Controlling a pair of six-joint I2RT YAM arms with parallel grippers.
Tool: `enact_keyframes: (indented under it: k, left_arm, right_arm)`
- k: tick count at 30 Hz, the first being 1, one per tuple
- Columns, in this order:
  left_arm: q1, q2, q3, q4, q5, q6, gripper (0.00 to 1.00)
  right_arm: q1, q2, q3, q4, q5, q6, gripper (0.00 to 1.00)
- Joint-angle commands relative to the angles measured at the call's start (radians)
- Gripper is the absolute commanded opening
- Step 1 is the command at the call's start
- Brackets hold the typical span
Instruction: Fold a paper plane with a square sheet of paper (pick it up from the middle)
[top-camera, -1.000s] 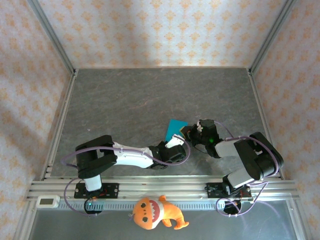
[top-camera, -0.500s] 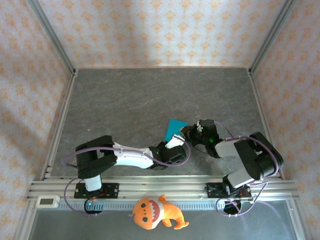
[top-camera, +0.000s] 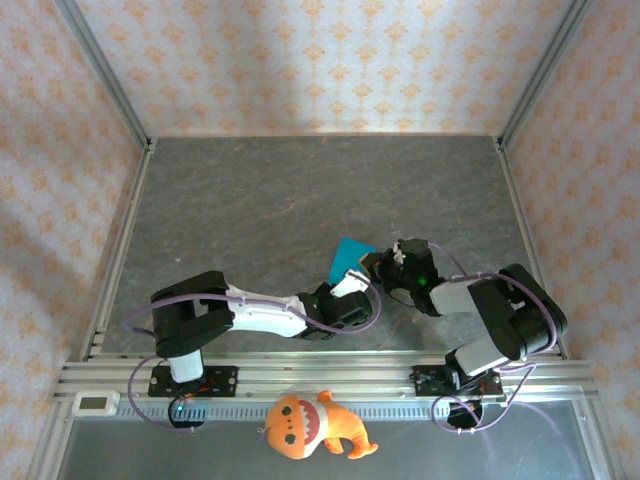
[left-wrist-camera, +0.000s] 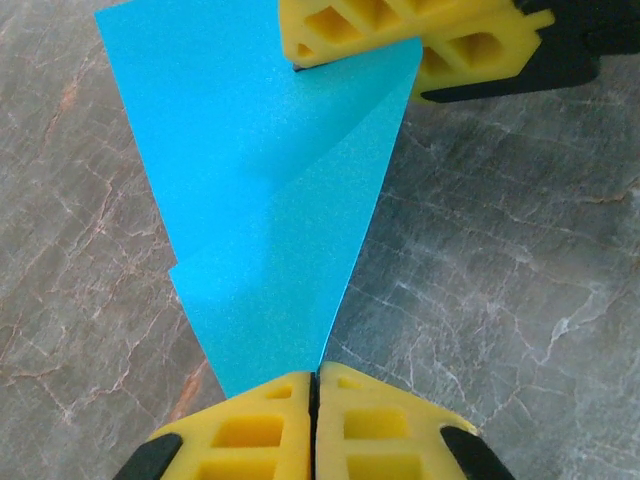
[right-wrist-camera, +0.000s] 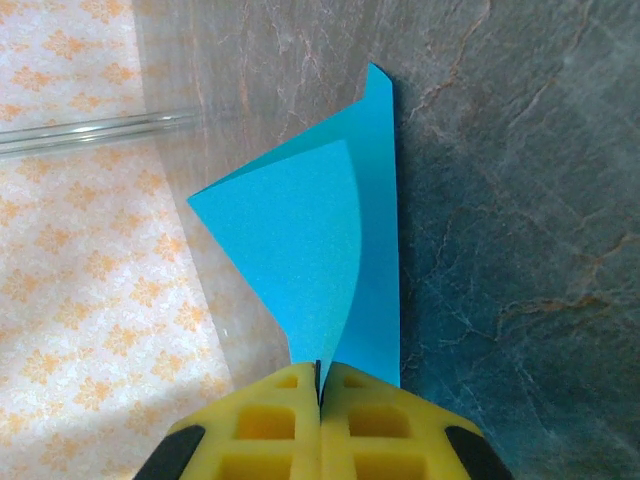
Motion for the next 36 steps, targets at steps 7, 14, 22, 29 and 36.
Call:
enact_keyframes:
  k: [7,14,22,29,36]
  left_arm:
    - [-0.007,0.001,-0.018,-0.017,-0.062,0.015,0.19]
    - [-0.007,0.006,-0.018,-0.015,-0.066,0.015,0.15]
    - [-0.007,-0.005,-0.023,0.001,-0.064,0.009,0.04]
    - [0.01,-0.052,-0.056,0.055,0.024,0.002,0.02]
    - [0.105,-0.16,-0.166,0.202,0.3,-0.024,0.02]
  right_arm:
    - [0.004,-0.011,0.02,-0.022,-0.006,-0.029,0.0]
    - [0.004,-0.01,0.026,-0.027,-0.011,-0.033,0.0]
    - [0.005,-0.025,0.057,-0.055,-0.025,-0.058,0.04]
    - [-0.024,-0.145,0.1,-0.277,0.06,-0.179,0.37]
    - [-0.064,-0.311,0.086,-0.438,0.154,-0.22,0.48]
